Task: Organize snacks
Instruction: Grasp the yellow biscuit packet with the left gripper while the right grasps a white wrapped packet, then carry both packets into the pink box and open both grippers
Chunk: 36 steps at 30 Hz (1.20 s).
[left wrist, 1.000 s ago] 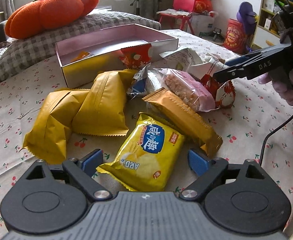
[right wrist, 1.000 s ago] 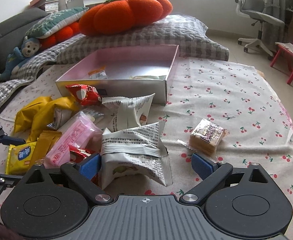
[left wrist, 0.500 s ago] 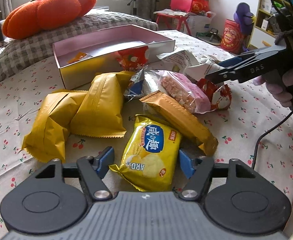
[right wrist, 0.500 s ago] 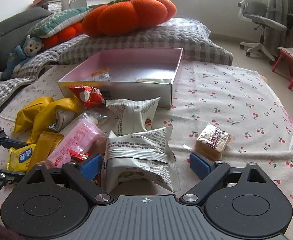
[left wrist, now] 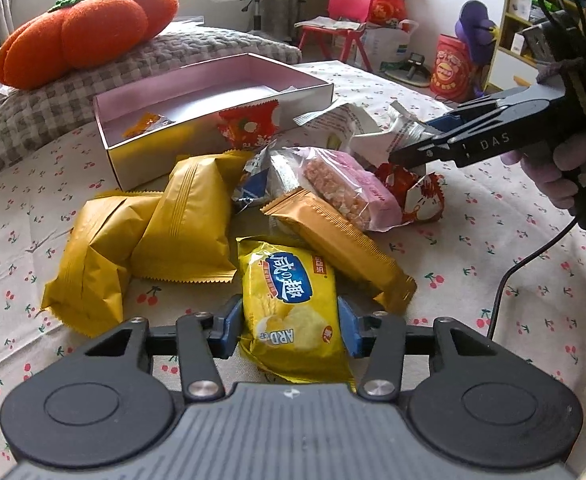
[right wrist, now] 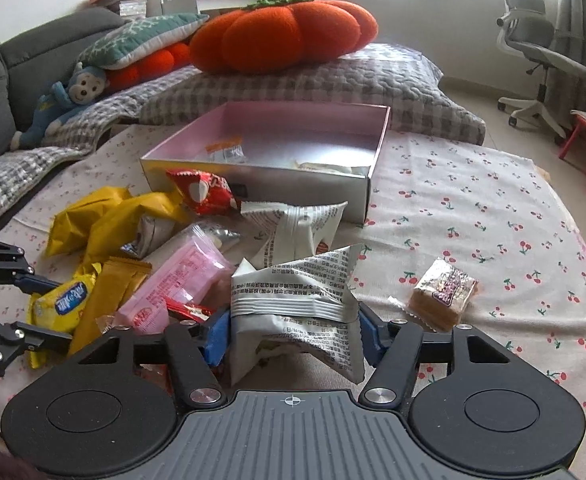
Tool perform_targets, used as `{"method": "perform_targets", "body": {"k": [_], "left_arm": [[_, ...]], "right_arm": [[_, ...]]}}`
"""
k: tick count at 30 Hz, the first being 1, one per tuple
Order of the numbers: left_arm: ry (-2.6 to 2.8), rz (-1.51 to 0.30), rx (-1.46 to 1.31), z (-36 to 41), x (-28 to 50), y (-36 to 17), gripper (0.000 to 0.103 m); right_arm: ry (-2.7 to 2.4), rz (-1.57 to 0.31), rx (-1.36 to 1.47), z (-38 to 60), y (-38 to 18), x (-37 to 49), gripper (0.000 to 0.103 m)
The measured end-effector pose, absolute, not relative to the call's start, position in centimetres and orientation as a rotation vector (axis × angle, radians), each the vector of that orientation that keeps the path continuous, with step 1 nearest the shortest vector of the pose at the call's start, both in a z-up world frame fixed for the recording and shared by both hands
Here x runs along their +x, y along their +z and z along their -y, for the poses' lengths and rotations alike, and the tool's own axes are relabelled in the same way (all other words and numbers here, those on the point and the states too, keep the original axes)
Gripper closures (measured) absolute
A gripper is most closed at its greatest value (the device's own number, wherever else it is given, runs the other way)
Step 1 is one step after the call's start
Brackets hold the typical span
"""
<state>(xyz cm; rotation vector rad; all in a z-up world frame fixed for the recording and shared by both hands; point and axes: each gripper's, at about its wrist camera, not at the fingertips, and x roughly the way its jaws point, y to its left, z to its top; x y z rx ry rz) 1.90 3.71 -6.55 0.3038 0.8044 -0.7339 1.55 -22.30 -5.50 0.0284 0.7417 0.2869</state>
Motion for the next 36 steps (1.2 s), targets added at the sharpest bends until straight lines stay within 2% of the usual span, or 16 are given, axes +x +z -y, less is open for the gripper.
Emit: {"method": "perform_targets", "body": {"k": [4,6,9,14,19,22,25,36], "left_arm": [[-0.737,-0.792,0.299,-3.9,1.8,-5.7,0.071],[-0.737,-0.789,0.289,-4.1,1.8,-5.2,0.074],[-0.721,-0.801,0.299,-4.0,2.0,-5.4,0.073],[-0.709,-0.822,0.343,-3.1,1.7,-6.2,0.057],[-0.679,-0.829,0.395,-2.3,1.5,-7.0,0.049],[-0.677,-0.845,0.383,-2.2,1.7,-6.8,0.056],[-0.671,-0.854,0.374,-2.3,1.8,-6.7,0.059],[-0.681,-0.845,0.263,-3.6,2.5,-4.6,0.059]], "right_arm": [[0.287,-0.73,0.047,22.7,-4.8,1.6,0.041],[0.286,-0.719,0.053,22.8,-4.3,1.5,0.041],[0.281,-0.711,0.064,23.0,-3.9,1.6,0.041],[0.277,-0.719,0.066,22.8,-3.9,1.8,0.041],[0.273,-0.735,0.058,22.6,-4.3,1.8,0.04],[0.271,-0.735,0.06,22.6,-4.2,1.9,0.04],[0.27,-0.729,0.063,22.6,-4.1,2.0,0.04],[0.269,-0.691,0.085,23.0,-2.5,2.3,0.04]]}}
